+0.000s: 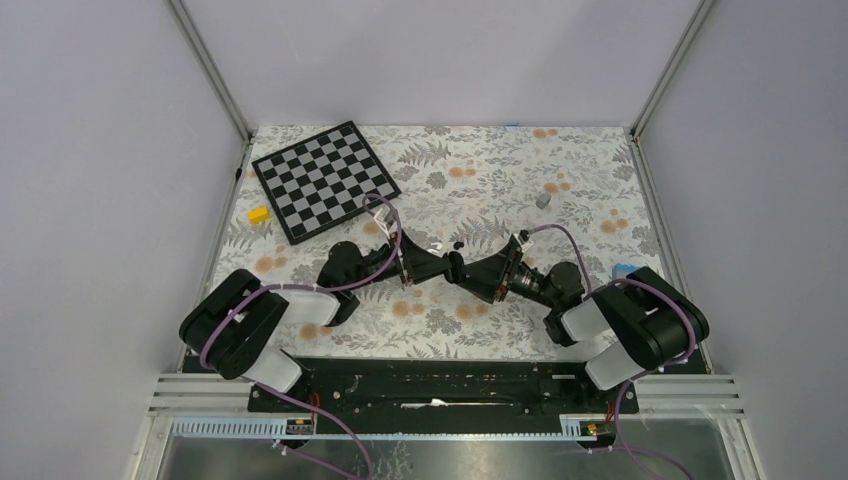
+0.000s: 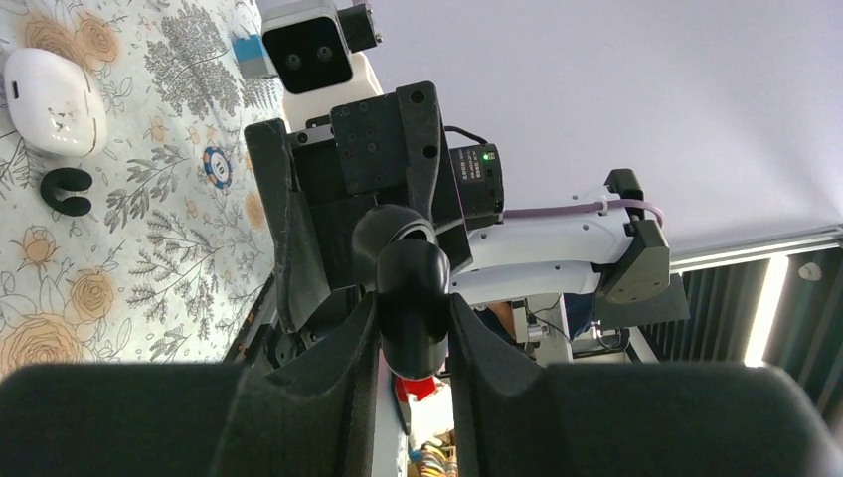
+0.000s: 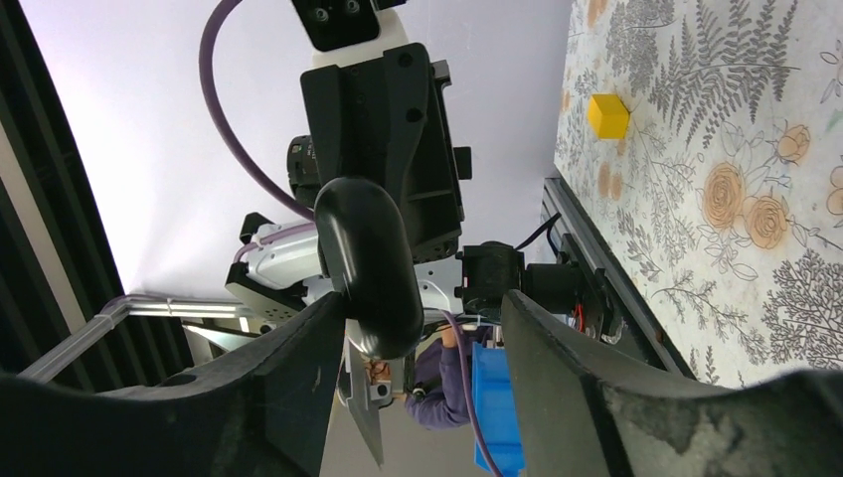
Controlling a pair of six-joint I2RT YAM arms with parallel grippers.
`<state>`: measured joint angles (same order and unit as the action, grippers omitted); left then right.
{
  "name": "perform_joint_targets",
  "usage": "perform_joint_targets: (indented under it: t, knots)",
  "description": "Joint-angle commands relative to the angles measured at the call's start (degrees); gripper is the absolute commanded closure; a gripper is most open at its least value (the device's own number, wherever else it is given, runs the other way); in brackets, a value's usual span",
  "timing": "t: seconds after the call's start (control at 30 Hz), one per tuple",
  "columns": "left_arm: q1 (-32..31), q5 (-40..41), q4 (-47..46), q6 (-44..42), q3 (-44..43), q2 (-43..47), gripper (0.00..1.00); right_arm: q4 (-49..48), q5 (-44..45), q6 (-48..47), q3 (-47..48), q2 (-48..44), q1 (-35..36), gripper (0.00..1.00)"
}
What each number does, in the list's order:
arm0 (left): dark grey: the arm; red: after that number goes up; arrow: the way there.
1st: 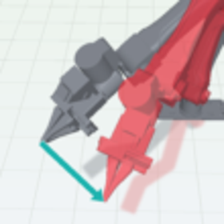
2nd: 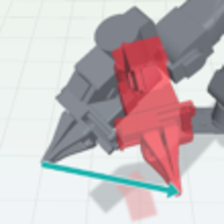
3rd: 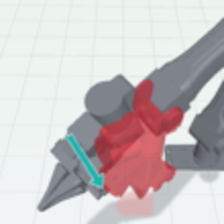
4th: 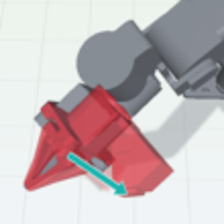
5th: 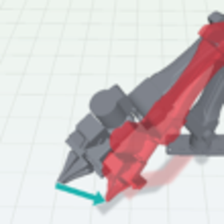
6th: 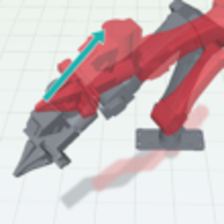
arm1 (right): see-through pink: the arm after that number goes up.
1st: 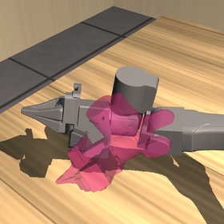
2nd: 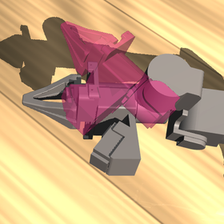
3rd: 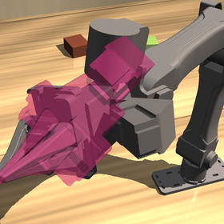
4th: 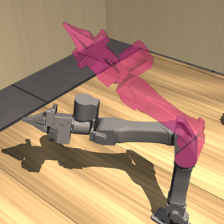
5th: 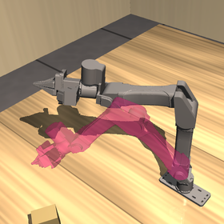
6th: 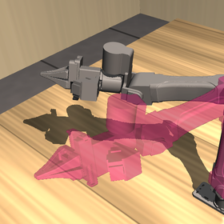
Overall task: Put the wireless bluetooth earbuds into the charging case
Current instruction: Open the charging case.
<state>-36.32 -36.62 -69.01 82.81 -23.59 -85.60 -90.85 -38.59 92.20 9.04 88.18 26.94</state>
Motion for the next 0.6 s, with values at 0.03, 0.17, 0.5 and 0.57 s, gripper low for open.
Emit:
perform_joint_targets:
  t: [0.03,0.17,0.5,0.57]
  knots:
    - [-0.6,-2.23,-4.71,-0.63,0.71,3.39,1.0,-5.33,0.77,-2.48,-0.61,2.67,0.0,0.32]
    - [-0.43,-2.4,0.91,-2.59,0.47,4.71,1.0,-4.28,1.32,-2.7,-0.81,2.21,-0.11,0.29]
    - [0.66,-3.82,20.01,-8.6,-0.52,11.97,1.0,-2.91,0.36,-3.11,-0.69,3.95,-1.89,0.25]
    - [1.01,-2.47,26.62,-10.78,-1.52,13.81,1.0,-3.11,0.59,-3.5,-0.77,3.97,-1.85,0.25]
